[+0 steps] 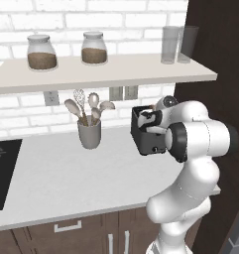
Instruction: Start the toaster. Once the lever pops up, take the bread to the plate on the dining counter.
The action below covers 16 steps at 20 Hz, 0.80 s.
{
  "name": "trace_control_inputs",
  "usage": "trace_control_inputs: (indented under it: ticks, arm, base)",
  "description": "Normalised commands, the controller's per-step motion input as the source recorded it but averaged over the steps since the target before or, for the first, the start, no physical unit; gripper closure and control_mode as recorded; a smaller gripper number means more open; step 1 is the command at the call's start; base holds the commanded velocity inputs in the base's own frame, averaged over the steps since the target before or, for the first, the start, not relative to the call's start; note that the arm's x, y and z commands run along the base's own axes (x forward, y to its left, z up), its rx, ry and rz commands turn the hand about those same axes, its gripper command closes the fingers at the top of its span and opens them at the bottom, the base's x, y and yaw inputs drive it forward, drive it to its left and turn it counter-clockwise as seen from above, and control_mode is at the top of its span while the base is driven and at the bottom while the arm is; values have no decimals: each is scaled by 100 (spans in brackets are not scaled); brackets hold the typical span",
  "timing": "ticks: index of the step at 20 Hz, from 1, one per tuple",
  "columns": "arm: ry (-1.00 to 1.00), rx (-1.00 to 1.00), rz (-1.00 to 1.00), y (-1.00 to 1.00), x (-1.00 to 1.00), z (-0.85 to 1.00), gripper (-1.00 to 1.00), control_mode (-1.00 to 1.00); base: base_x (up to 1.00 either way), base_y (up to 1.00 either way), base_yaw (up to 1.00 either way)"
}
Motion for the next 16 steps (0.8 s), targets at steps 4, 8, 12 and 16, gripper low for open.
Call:
trace_control_inputs:
  ticks: [4, 8, 12, 16]
  arm:
    - [-2, 0, 0, 0, 6, -4, 100, -100]
    - [-3, 0, 0, 0, 4, -1, 100, -100]
    - [-5, 0, 0, 0, 0, 0, 100, -100]
    - [-5, 7, 0, -2, 0, 16, 100, -100]
  base:
    - [0, 0, 0]
    - [0, 0, 0]
    - [0, 0, 0]
    - [0, 0, 0]
